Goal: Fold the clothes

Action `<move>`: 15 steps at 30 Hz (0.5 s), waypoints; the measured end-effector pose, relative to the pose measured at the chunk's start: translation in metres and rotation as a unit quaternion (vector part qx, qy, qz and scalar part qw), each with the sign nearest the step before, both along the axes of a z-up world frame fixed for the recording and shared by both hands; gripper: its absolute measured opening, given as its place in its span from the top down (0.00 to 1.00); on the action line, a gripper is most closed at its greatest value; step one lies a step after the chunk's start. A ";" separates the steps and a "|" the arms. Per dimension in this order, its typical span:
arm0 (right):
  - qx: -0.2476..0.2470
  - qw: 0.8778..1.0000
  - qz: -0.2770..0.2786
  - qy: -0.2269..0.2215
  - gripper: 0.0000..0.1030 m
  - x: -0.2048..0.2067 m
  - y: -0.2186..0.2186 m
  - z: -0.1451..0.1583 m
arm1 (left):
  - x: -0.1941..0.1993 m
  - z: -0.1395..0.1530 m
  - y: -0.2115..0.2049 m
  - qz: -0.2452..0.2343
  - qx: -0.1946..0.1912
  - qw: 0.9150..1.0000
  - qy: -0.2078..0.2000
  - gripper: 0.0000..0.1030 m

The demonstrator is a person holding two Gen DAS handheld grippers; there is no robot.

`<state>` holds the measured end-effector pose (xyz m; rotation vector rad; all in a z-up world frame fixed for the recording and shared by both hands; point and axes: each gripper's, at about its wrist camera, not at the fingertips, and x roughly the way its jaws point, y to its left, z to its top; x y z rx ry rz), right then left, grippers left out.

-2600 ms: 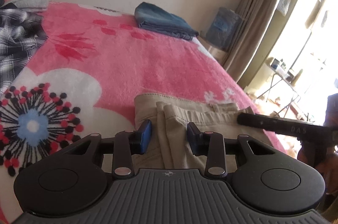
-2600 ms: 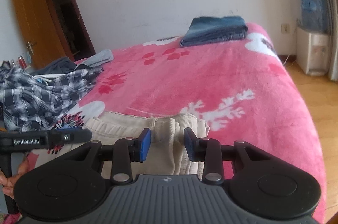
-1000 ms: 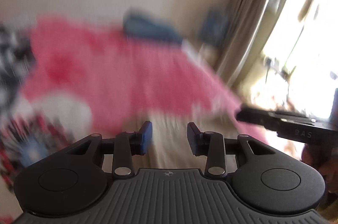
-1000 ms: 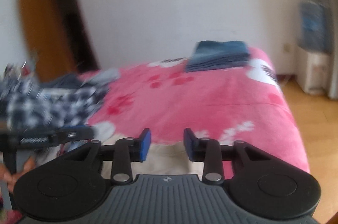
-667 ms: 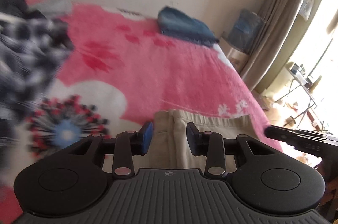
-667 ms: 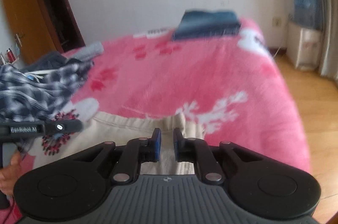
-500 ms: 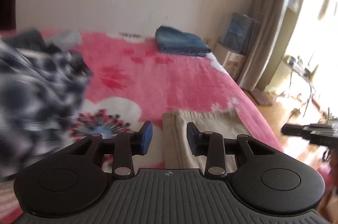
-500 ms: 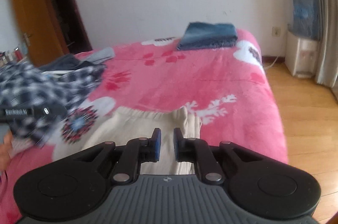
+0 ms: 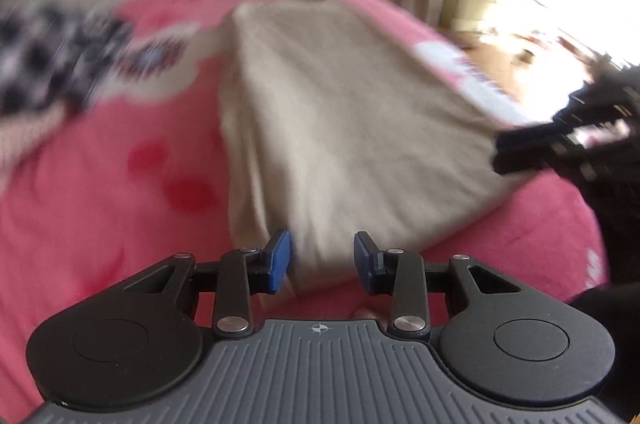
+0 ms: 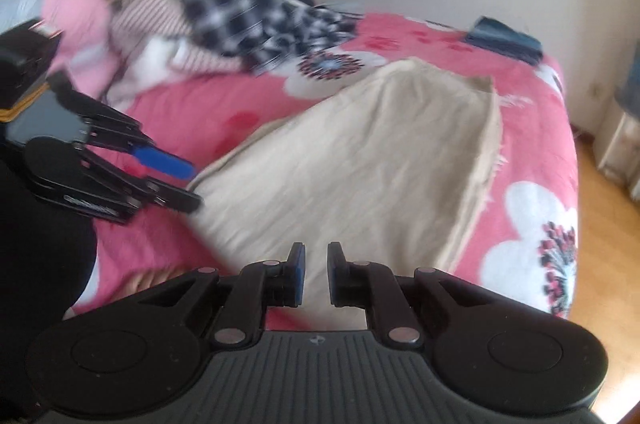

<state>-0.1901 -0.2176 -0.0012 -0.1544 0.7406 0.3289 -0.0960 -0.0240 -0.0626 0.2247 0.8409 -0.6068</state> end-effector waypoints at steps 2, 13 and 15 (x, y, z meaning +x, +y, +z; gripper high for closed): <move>-0.023 1.000 -0.011 -0.005 0.89 -0.001 0.011 -0.013 | 0.008 -0.009 0.008 0.035 -0.029 0.999 0.024 0.65; -0.028 0.979 -0.195 0.056 0.91 -0.013 -0.075 -0.043 | 0.011 -0.013 0.031 0.044 -0.084 0.993 0.067 0.65; -0.001 0.978 -0.205 0.040 0.91 -0.022 -0.082 -0.030 | 0.003 -0.006 0.033 0.034 -0.072 0.995 0.052 0.65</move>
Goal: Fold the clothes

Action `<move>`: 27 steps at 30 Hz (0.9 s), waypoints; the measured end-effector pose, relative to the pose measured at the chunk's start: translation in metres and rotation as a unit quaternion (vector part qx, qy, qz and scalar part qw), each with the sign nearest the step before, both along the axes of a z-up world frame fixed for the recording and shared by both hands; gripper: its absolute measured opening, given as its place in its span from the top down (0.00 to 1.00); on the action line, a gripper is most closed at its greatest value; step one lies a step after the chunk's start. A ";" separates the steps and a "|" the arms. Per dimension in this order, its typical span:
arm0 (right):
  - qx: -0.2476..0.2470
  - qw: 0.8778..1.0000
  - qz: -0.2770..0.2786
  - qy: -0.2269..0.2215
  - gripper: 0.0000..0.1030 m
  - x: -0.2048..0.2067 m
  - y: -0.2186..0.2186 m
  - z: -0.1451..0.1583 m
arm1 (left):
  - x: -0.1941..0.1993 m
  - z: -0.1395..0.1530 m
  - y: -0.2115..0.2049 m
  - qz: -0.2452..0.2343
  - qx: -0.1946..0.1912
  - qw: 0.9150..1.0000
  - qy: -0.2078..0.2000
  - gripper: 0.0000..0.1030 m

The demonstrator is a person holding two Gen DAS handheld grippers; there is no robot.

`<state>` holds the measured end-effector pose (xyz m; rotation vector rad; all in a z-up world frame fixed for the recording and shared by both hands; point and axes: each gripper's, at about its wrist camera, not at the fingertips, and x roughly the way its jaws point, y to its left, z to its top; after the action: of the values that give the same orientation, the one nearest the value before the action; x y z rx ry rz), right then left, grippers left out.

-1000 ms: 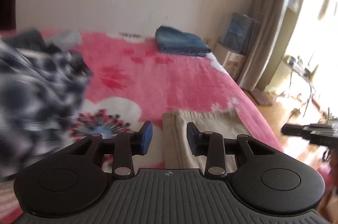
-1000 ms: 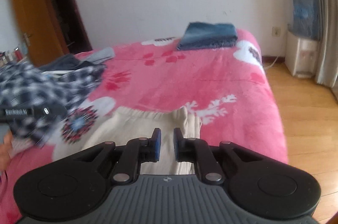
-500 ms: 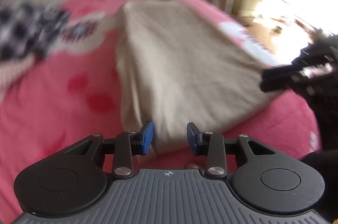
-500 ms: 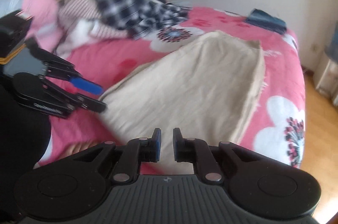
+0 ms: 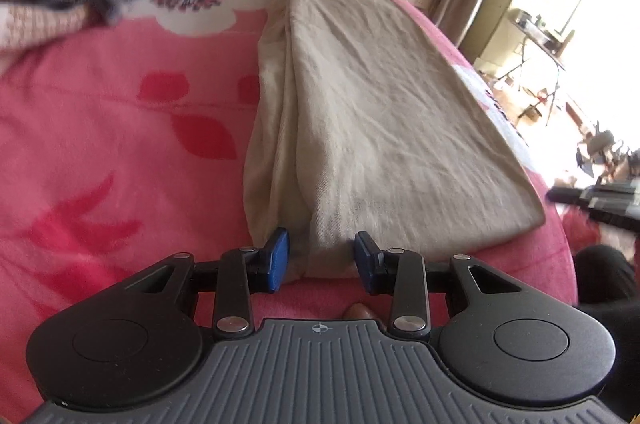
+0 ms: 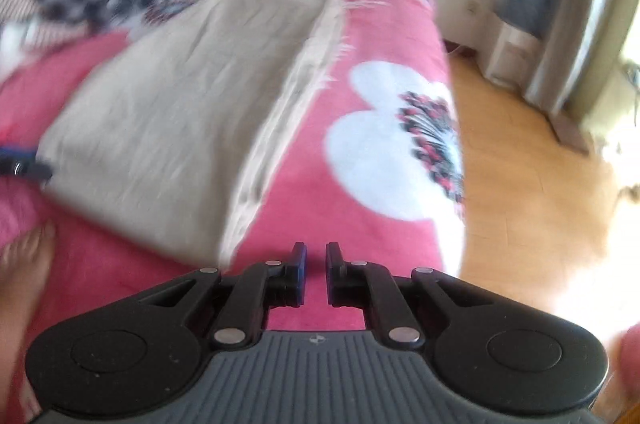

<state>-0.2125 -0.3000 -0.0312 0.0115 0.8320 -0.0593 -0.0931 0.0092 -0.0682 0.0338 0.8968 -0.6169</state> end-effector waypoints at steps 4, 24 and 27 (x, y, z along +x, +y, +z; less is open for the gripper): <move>0.052 0.997 0.032 -0.053 0.91 -0.015 0.006 0.030 | -0.002 -0.003 0.005 0.012 0.031 0.999 -0.018 0.66; 0.054 0.992 0.110 -0.020 0.92 0.054 0.046 0.013 | 0.025 0.023 -0.040 -0.056 0.025 0.995 -0.077 0.66; 0.074 0.994 0.082 0.016 0.93 0.068 0.033 -0.018 | 0.040 -0.009 -0.037 -0.025 0.047 0.998 -0.042 0.62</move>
<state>-0.1441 -0.2671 -0.0494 0.0824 0.8657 0.1570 -0.0530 -0.0276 -0.0773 0.1664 0.8450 -0.6157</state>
